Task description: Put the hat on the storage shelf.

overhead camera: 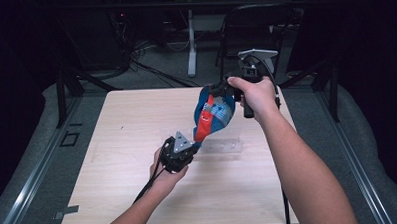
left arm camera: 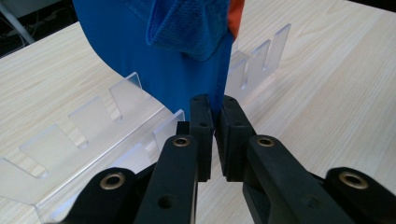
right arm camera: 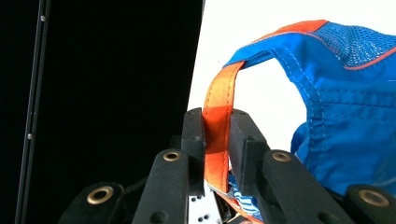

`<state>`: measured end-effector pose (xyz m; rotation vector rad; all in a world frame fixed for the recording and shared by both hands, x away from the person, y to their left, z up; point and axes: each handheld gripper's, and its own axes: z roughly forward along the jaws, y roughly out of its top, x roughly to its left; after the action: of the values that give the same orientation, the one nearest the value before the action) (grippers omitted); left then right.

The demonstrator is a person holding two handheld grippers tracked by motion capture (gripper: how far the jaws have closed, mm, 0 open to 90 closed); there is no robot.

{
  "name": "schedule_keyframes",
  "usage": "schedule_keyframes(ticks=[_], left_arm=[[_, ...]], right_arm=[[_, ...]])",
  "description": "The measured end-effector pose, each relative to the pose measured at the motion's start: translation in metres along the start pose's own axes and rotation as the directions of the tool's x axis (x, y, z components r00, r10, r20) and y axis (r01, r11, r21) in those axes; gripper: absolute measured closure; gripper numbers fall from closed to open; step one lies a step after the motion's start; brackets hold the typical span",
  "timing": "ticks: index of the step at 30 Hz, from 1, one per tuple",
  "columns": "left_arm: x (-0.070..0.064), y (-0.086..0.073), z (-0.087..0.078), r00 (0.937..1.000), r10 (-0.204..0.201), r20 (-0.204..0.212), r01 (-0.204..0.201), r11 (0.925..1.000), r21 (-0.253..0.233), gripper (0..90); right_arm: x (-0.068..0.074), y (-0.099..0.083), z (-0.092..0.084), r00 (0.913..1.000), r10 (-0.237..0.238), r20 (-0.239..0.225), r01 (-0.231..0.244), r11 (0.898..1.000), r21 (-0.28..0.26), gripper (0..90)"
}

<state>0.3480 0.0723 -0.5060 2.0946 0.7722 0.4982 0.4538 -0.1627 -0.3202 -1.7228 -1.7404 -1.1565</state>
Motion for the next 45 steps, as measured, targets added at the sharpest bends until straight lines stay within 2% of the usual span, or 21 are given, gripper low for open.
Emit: schedule_keyframes(ticks=[5,13,18,24,28,30,33,38,40,45], left_arm=[[0.000,-0.003,0.000,1.0000,0.006,-0.003,-0.006,1.0000,0.000,87.2],[0.003,-0.012,0.001,0.9999,-0.015,0.002,0.015,0.9998,-0.011,87.3],[0.005,-0.017,0.002,0.9989,-0.046,0.013,0.046,0.9984,-0.034,87.4],[0.005,-0.019,0.001,0.9986,-0.051,0.012,0.051,0.9983,-0.029,86.9],[0.007,-0.022,0.001,0.9972,-0.074,0.011,0.075,0.9967,-0.031,80.9],[0.008,-0.024,-0.001,0.9969,-0.078,0.015,0.078,0.9965,-0.031,78.4],[0.009,-0.024,-0.006,0.9962,-0.083,0.026,0.084,0.9957,-0.039,73.9],[0.015,-0.026,-0.013,0.9948,-0.094,0.040,0.096,0.9945,-0.043,70.1],[0.016,-0.027,-0.015,0.9933,-0.106,0.045,0.108,0.9933,-0.042,64.6],[0.019,-0.029,-0.017,0.9913,-0.119,0.055,0.122,0.9918,-0.039,57.5]], right_arm=[[0.000,-0.001,0.002,1.0000,-0.004,0.004,0.004,1.000,0.009,77.4],[-0.005,-0.002,0.009,0.9999,0.008,0.010,-0.008,1.000,0.019,77.4],[-0.010,-0.003,0.012,0.9999,0.011,0.010,-0.011,0.999,0.031,77.4],[-0.011,-0.004,0.015,0.9998,0.014,0.012,-0.015,1.000,0.028,77.3],[-0.014,-0.004,0.015,0.9996,0.015,0.025,-0.016,1.000,0.022,77.2],[-0.016,-0.004,0.015,0.9988,0.002,0.050,-0.004,0.999,0.034,77.2],[-0.019,-0.004,0.015,0.9990,0.014,0.043,-0.015,1.000,0.020,77.0],[-0.027,-0.003,0.013,0.9978,0.029,0.060,-0.030,0.999,0.015,76.3],[-0.031,-0.001,0.011,0.9966,0.016,0.081,-0.018,0.999,0.027,75.0],[-0.034,-0.002,0.011,0.9961,0.019,0.086,-0.020,1.000,0.011,73.1]])
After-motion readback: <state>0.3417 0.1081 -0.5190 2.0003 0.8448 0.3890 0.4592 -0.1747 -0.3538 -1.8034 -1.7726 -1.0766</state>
